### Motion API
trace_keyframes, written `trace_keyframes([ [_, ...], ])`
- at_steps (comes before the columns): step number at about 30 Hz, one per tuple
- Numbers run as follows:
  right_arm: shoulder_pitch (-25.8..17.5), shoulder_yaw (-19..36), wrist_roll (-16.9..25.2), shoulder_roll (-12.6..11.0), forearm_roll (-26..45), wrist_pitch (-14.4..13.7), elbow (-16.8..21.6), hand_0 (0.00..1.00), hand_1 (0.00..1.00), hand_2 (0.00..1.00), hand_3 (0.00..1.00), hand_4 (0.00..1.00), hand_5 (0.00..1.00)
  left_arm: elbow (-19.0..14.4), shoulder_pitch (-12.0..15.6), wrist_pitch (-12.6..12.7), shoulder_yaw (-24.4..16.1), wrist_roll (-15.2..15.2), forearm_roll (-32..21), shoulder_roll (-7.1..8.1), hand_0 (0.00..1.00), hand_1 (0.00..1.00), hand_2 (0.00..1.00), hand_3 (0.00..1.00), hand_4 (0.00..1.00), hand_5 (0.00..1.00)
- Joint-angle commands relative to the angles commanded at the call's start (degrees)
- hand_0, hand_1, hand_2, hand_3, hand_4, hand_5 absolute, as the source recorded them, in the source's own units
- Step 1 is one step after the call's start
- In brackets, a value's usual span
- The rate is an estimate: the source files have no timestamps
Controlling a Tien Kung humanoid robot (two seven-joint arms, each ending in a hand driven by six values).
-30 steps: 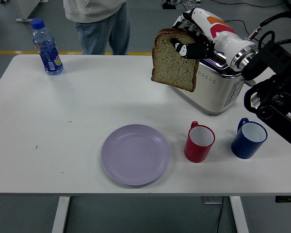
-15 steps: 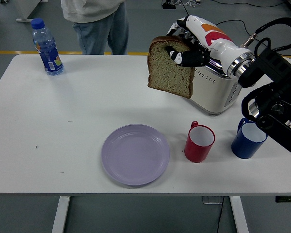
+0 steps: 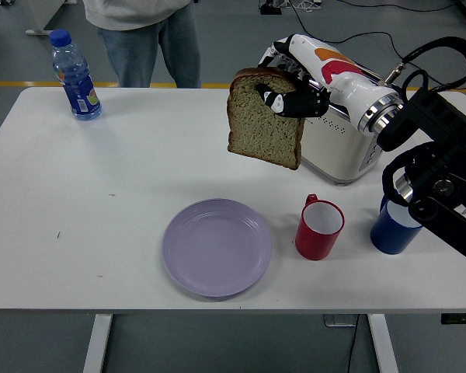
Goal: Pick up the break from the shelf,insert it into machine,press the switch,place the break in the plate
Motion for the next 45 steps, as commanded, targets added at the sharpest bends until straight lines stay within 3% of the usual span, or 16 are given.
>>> trace_keyframes([
  [23, -1.9, -1.0, -1.0, 0.5, -0.3, 0.0, 4.3, 0.160, 0.207, 0.355, 0.450, 0.509, 0.115, 0.0, -0.1, 0.0, 0.3, 0.0, -0.4, -0.07, 0.692, 0.710, 0.695, 0.570, 0.295, 0.815],
  [45, -3.9, -2.1, -1.5, 1.2, 0.2, -0.2, 6.2, 0.158, 0.200, 0.354, 0.448, 0.507, 0.116, 0.0, 0.1, 0.0, -0.2, 0.1, 0.4, -0.15, 0.692, 0.709, 0.694, 0.571, 0.296, 0.815],
])
